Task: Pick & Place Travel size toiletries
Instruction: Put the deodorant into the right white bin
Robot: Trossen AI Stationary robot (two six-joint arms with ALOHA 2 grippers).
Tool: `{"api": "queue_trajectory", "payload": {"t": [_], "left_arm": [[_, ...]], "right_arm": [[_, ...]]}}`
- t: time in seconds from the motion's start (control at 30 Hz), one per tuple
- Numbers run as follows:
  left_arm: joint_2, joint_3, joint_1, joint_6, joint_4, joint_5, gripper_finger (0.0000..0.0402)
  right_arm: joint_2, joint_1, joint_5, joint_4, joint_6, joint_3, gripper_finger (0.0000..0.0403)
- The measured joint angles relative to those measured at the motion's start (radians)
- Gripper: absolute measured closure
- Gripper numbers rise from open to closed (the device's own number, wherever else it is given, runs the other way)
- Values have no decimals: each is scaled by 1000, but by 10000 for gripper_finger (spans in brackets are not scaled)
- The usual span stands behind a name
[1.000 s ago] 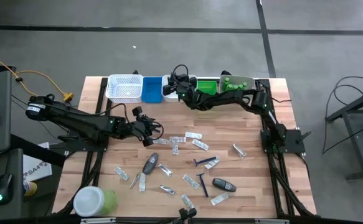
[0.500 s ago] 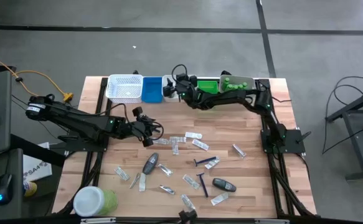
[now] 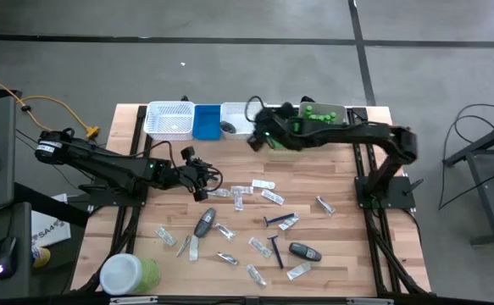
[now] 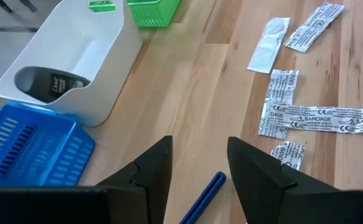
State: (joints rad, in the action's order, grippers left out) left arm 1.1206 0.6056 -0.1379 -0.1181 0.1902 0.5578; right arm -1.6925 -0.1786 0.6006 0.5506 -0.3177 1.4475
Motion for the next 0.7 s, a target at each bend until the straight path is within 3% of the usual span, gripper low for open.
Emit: {"api": "queue_trajectory", "payload": {"t": [0.23,0.37,0.7], "left_arm": [[0,0,0,1,-6,0,249],[0,0,0,4,-6,0,249],[0,0,0,5,-7,-6,249]], "right_arm": [[92,146,-109,420,-254,-1,172],[93,258,-180,551,-379,-2,172],[94,534,-418,564,-581,-139,172]]}}
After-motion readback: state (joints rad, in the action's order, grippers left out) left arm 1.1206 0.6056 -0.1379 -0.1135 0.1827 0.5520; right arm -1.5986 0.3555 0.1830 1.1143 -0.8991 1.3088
